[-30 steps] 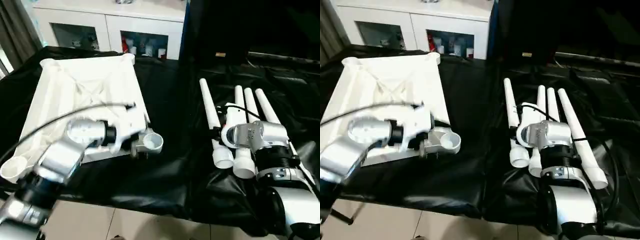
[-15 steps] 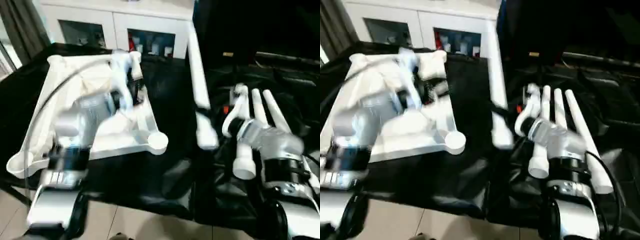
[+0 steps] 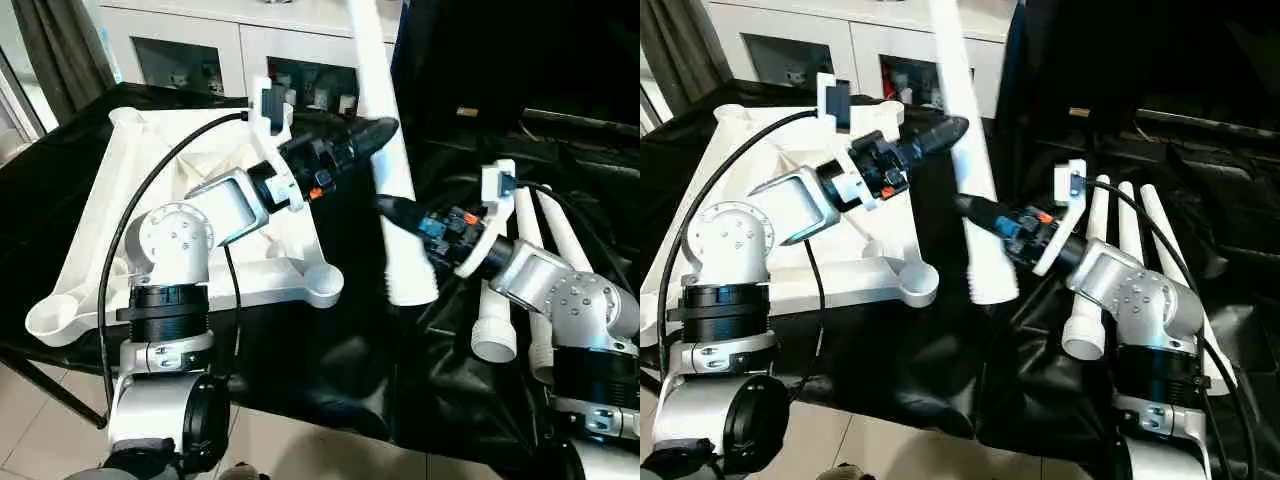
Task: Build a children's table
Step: Pick table leg
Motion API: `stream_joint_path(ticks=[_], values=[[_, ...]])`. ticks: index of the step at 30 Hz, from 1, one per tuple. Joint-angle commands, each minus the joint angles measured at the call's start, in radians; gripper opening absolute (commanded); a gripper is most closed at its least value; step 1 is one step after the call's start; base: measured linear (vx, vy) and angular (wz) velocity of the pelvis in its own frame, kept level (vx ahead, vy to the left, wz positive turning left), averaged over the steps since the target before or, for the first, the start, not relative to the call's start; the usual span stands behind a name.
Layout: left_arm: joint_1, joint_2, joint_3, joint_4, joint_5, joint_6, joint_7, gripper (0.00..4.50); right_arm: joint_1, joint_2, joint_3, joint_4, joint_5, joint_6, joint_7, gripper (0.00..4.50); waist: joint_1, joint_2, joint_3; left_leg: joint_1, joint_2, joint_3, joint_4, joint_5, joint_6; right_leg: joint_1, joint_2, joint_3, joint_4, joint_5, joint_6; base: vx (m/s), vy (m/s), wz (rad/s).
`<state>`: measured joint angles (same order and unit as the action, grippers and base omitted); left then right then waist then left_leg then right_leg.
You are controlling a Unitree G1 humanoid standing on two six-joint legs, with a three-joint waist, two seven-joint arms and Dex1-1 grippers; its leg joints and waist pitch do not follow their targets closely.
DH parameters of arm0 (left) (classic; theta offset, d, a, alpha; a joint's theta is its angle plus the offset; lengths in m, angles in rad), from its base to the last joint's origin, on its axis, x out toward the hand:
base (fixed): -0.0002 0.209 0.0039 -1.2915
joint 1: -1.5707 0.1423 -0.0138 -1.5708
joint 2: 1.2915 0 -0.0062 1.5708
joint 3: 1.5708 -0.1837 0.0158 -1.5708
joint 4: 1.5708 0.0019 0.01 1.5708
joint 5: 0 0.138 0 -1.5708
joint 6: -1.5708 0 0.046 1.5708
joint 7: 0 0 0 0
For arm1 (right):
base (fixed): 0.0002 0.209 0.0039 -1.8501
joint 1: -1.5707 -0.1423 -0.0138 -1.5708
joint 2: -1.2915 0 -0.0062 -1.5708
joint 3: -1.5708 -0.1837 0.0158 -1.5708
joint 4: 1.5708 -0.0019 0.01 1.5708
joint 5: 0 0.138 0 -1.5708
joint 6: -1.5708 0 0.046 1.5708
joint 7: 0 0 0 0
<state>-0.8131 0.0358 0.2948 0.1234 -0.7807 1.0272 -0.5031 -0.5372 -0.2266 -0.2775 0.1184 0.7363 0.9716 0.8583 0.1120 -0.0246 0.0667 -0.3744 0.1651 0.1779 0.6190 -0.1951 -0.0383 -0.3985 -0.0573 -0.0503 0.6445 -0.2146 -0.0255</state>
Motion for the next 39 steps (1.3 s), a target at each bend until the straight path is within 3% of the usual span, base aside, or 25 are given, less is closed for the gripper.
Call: stream_joint_path(ticks=[1,10,12,15,16,17,20,22,25,31,39], values=[[0.004,-0.009,-0.019,-0.02,-0.008,0.014,0.02,4.5,0.012,0.001,0.015,-0.036,0.012,0.005,0.003,1.86,0.002,-0.009,-0.071,0.011,0.057,-0.022,-0.07,-0.06,0.028,0.057,-0.088,0.051,-0.091,-0.142,-0.19,0.0,0.0,0.0],[0.022,0.001,-0.058,-0.006,0.051,0.002,0.078,4.5,0.033,-0.004,0.059,-0.101,0.026,0.01,-0.007,1.86,0.004,-0.006,-0.075,0.009,0.061,-0.025,-0.072,-0.035,0.029,0.058,-0.091,0.05,-0.086,-0.079,-0.189,0.0,0.0,0.0],[0.02,0.003,-0.057,-0.001,0.052,-0.002,0.082,4.5,0.033,0.0,0.075,-0.107,0.012,-0.002,-0.014,1.86,0.003,-0.007,-0.075,0.008,0.061,-0.024,-0.071,-0.033,0.03,0.058,-0.092,0.049,-0.085,-0.069,-0.195,0.0,0.0,0.0],[0.018,0.007,-0.058,0.001,0.06,-0.014,0.108,4.5,0.03,0.0,0.136,-0.115,-0.093,-0.071,-0.084,1.86,0.001,-0.008,-0.074,0.007,0.061,-0.025,-0.071,-0.022,0.016,0.056,-0.093,0.048,-0.084,-0.066,-0.192,0.0,0.0,0.0],[0.018,0.007,-0.058,0.001,0.06,-0.014,0.108,4.5,0.03,0.0,0.136,-0.115,-0.093,-0.071,-0.084,1.86,-0.001,-0.008,-0.074,0.007,0.06,-0.024,-0.071,-0.024,0.015,0.056,-0.091,0.049,-0.084,-0.064,-0.193,0.0,0.0,0.0],[0.015,0.009,-0.052,-0.001,0.06,-0.014,0.123,4.21,0.031,-0.01,0.188,-0.122,-0.16,-0.114,-0.111,1.86,0.001,-0.01,-0.075,0.008,0.06,-0.023,-0.071,-0.023,0.015,0.058,-0.093,0.049,-0.084,-0.061,-0.192,0.0,0.0,0.0],[0.016,-0.005,-0.021,-0.021,0.032,0.008,0.15,4.06,0.033,0.006,0.278,-0.155,-0.281,-0.201,-0.205,1.86,-0.002,-0.008,-0.075,0.006,0.062,-0.024,-0.071,-0.019,0.003,0.057,-0.093,0.048,-0.08,-0.044,-0.181,0.0,0.0,0.0],[0.018,-0.004,-0.022,-0.024,0.032,0.009,0.152,3.71,0.03,0.018,0.278,-0.159,-0.284,-0.199,-0.23,1.86,-0.004,-0.009,-0.074,0.006,0.06,-0.024,-0.072,-0.023,0.007,0.057,-0.093,0.048,-0.081,-0.045,-0.184,0.0,0.0,0.0],[0.028,-0.005,-0.028,-0.029,0.036,0.002,0.155,3.65,0.03,0.028,0.312,-0.173,-0.325,-0.227,-0.272,1.86,-0.004,-0.006,-0.072,0.007,0.063,-0.024,-0.074,-0.036,0.006,0.055,-0.092,0.048,-0.082,-0.053,-0.183,0.0,0.0,0.0],[0.022,-0.02,-0.007,0.017,0.069,-0.038,0.225,2.99,0.026,0.053,0.346,-0.164,-0.398,-0.281,-0.35,1.86,-0.006,-0.005,-0.074,0.008,0.065,-0.025,-0.075,-0.026,-0.001,0.057,-0.092,0.048,-0.077,-0.02,-0.182,0.0,0.0,0.0],[0.022,-0.007,-0.017,0.026,0.072,-0.052,0.214,2.38,0.028,0.06,0.375,-0.16,-0.431,-0.309,-0.375,1.86,-0.008,-0.005,-0.075,0.007,0.062,-0.024,-0.073,-0.023,0.008,0.059,-0.092,0.049,-0.075,0.01,-0.187,0.0,0.0,0.0]])
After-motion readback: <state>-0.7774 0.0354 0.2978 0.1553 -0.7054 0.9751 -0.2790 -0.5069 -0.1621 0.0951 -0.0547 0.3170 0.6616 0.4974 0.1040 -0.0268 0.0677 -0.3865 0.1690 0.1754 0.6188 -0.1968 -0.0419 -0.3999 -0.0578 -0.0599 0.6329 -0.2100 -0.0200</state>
